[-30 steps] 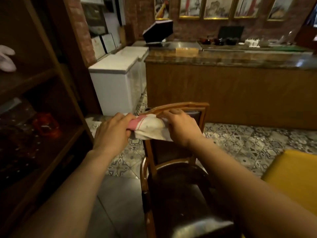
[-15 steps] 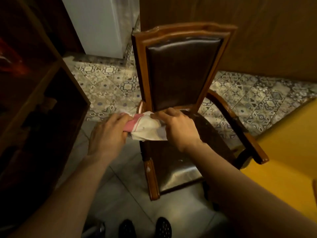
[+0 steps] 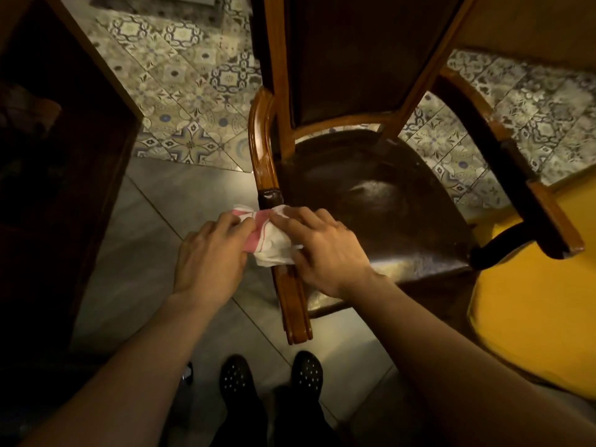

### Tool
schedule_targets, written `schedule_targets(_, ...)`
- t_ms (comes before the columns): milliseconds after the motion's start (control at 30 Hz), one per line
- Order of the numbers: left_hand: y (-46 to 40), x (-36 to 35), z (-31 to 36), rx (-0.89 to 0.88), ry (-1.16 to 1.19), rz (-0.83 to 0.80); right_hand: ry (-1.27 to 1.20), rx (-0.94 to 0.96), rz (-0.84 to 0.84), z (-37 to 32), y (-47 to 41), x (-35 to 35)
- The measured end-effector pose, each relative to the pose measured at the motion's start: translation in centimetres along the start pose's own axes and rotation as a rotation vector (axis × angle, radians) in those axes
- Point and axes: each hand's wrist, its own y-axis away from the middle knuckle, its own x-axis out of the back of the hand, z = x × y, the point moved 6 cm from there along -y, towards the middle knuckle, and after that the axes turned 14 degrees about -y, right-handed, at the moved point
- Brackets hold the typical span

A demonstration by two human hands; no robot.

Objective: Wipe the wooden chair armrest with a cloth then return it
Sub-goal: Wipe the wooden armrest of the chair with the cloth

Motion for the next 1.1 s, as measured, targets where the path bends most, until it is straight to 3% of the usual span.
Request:
schedule_targets(200,-0.1,-1.3,-0.9,-0.120,0.167,-0.033,-0.021,0.013,0.083,-0.7,-0.2,-2.7)
schedule_targets(400,-2.2,-0.5,-0.7,-0.139,0.240,0.116,-0.016,0.032,0.149,-1.0,0.1,-3.2)
schedule_targets(667,-3.9,-3.4,2.2,-0.290,0.333,-0.029,0.020,0.095,0.170,-0.6,2.0,-3.3)
schedule_targets(1100,-3.5,-3.5,1.9,-0.310,0.361,0.011,-0.041,0.282,0.001,-0.3,12.7,-5.7)
